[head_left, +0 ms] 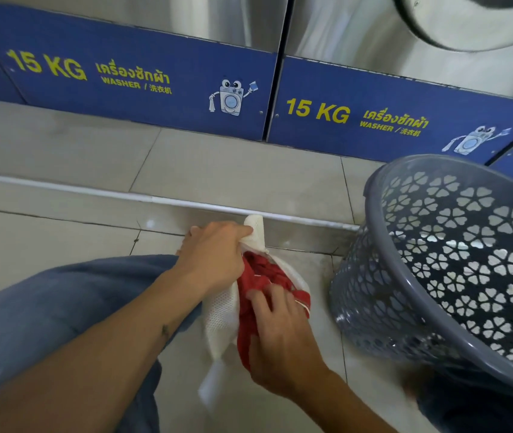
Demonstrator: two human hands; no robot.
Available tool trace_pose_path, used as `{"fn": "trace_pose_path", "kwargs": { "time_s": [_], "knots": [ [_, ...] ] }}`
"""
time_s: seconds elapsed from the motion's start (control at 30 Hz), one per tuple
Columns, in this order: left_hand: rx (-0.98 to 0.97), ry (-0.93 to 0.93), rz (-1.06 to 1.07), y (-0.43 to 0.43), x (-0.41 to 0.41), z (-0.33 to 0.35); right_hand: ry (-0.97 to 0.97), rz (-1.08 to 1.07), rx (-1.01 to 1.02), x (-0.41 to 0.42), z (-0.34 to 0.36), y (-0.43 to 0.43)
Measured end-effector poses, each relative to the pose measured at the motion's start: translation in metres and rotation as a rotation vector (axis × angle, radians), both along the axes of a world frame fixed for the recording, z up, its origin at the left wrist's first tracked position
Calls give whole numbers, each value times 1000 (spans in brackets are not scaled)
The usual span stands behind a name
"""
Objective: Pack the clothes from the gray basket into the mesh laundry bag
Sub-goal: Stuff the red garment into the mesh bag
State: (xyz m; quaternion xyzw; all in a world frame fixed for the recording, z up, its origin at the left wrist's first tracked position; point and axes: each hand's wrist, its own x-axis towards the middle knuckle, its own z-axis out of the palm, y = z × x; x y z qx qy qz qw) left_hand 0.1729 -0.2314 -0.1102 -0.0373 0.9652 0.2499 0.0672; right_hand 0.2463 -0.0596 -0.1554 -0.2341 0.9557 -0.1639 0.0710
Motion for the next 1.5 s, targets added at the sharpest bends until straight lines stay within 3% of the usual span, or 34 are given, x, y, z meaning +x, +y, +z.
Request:
{"fn": "trace_pose_path", "kwargs": {
  "time_s": [0.23,0.43,0.6,0.73,0.8,0.93,1.03,1.1,1.23,1.37,1.5],
  "knots": [
    [-20,-49,-1,-2,3,-2,-75,152,267,-15,-42,10],
    [-43,-46,-69,4,2,9,-44,113,174,-61,-37,10],
    [30,-12,-15,5,0,3,-46,-79,5,-76,-48,-21],
    [50,-11,41,-3,0,-3,-297,89,3,-63,-87,-21],
    [42,-13,46,-4,1,0,-335,86,-6,-65,-98,-15],
    [17,29,55,-3,1,10,-492,1,-283,-73,-68,-8],
    [10,25,46,-3,0,9,-514,-327,-612,-79,-52,11],
    [37,-10,33,-3,1,3,-460,-467,-696,-78,-51,24],
    [86,-52,44,3,3,0,-298,-376,-464,-69,-41,32],
    [149,-4,-28,11,4,6,-189,-290,-20,-62,-27,36],
    [137,35,-109,17,8,11,-225,-343,24,-57,-21,53]
  ]
}}
